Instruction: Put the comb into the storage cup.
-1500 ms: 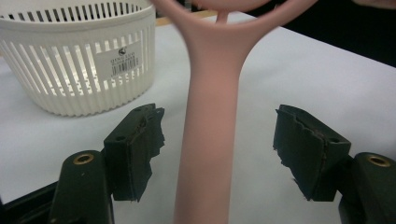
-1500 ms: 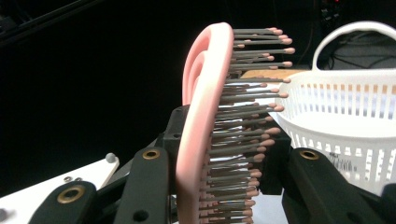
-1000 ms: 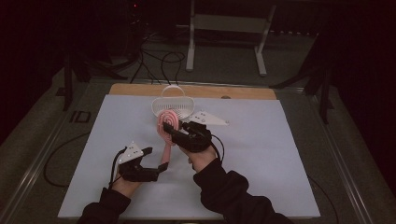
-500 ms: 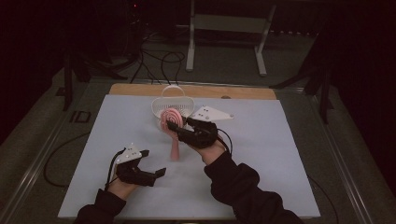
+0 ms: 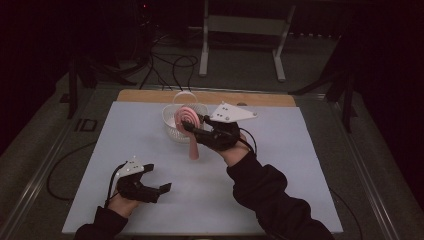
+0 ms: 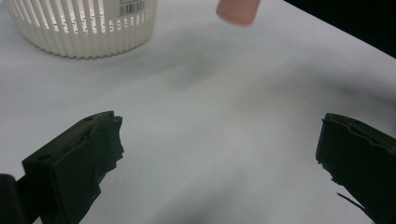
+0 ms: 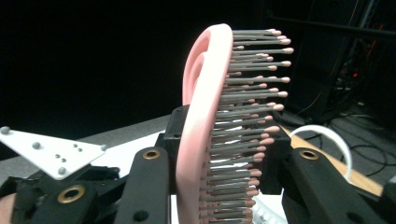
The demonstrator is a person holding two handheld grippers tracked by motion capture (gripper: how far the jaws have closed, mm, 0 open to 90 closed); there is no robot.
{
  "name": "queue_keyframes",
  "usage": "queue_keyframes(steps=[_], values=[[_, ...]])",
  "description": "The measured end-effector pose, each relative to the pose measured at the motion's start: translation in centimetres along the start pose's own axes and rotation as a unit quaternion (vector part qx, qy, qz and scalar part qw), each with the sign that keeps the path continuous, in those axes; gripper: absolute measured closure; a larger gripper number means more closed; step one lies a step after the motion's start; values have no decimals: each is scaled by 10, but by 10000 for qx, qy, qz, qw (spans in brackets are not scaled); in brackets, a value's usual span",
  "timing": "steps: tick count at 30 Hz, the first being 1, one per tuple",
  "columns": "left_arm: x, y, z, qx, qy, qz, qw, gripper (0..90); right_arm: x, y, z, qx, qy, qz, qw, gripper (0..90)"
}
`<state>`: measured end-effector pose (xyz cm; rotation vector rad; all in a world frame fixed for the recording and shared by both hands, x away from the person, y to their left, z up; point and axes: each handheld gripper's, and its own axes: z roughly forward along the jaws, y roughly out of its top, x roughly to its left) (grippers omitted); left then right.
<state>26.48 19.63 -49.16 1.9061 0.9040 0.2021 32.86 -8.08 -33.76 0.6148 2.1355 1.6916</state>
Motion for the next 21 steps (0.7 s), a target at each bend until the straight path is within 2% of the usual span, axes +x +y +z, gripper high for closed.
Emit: queue_keyframes(steps=[3, 4, 14, 18, 21], values=[[0, -3, -2, 19, 0, -21, 10000, 0, -2, 7, 0, -47, -58, -77, 9999, 643], [-1, -4, -3, 10, 60, 14, 10000, 0, -2, 10, 0, -71, -57, -107, 9999, 643], [-1, -12, -12, -71, 70, 242, 9997, 0, -14, 28, 4, -177, -212, -358, 9990, 643], [1, -15, -14, -54, 42, 259, 9996, 0, -18, 31, 8, -179, -311, -605, 9975, 643], [3, -16, -14, -52, 96, 267, 9996, 0, -22, 33, 12, -230, -270, -739, 9966, 643]])
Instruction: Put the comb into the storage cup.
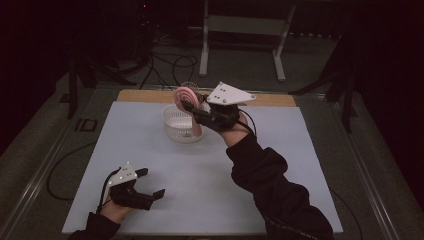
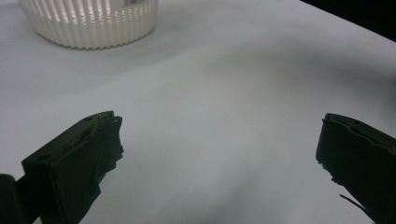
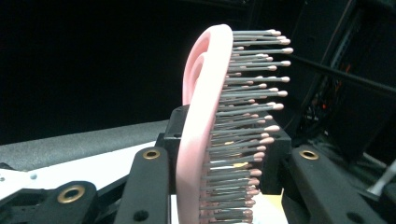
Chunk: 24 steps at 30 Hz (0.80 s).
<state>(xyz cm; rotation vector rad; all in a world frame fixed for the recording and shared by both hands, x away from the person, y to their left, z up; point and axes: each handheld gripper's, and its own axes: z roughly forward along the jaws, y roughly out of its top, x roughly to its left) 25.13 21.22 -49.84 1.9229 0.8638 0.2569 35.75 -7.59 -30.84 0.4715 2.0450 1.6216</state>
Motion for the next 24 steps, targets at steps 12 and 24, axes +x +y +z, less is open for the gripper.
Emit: queue_keyframes(steps=[12, 24], values=[[1, -1, -2, -43, 7, 26, 10000, 0, -17, 1, 28, -16, -251, -557, 9981, 644], [3, -1, -3, -73, 2, 28, 10000, 0, -27, -6, 52, -35, -309, -982, 9947, 643]])
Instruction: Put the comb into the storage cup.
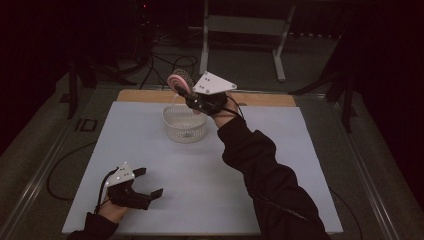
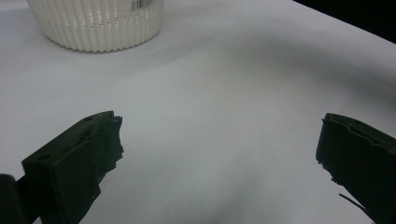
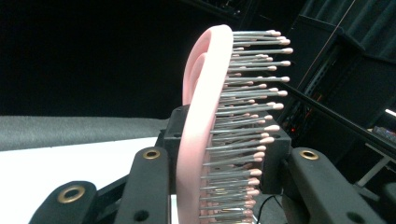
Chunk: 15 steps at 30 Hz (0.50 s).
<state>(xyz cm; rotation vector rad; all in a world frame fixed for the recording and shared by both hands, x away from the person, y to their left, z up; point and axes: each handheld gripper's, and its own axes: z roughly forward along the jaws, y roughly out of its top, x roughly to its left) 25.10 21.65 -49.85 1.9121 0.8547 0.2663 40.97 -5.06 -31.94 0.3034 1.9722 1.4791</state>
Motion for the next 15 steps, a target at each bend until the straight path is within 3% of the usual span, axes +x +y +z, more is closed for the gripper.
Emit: queue_keyframes(steps=[9, 15], values=[[1, 0, 0, -15, -58, -3, 10000, 0, 0, -21, 23, 259, 33, 53, 9996, 644], [1, -1, 0, -5, -83, -7, 10000, 0, 5, -34, 35, 412, 36, -53, 9991, 644]])
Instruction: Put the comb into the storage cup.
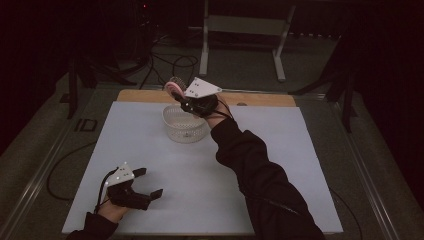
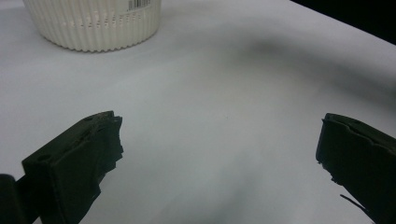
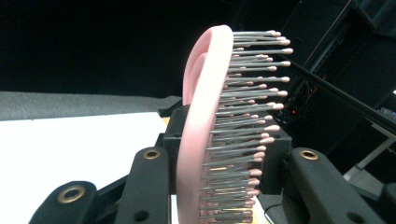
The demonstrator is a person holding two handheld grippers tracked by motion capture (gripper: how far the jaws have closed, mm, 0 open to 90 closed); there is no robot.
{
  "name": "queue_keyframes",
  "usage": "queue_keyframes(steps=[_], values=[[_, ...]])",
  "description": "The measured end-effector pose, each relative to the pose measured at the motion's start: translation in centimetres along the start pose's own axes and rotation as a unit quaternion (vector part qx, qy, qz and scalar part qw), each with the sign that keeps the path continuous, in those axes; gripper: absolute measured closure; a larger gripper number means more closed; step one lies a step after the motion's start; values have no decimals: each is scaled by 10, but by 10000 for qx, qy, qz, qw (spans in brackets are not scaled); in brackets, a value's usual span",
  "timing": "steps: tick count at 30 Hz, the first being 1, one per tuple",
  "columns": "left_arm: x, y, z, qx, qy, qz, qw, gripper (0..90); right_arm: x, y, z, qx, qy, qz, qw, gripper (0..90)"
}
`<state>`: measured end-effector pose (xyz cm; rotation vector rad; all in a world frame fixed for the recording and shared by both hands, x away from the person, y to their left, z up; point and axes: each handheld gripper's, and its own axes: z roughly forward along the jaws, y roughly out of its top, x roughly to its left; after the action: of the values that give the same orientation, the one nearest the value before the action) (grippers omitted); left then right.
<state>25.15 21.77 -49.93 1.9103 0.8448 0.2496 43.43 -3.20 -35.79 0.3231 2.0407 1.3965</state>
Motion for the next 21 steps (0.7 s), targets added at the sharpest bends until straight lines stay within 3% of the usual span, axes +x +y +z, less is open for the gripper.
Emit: queue_keyframes(steps=[1, 12, 21], values=[[0, 0, 0, 2, 3, 0, 10000, 0, 1, -2, 2, 9, 32, 63, 10000, 644], [0, 0, -1, -18, 8, 20, 10000, 0, 11, -18, 17, 212, -19, -124, 9997, 643], [0, 1, -2, -47, -30, 19, 10000, 0, 23, -32, 30, 461, -94, -518, 9975, 643]])
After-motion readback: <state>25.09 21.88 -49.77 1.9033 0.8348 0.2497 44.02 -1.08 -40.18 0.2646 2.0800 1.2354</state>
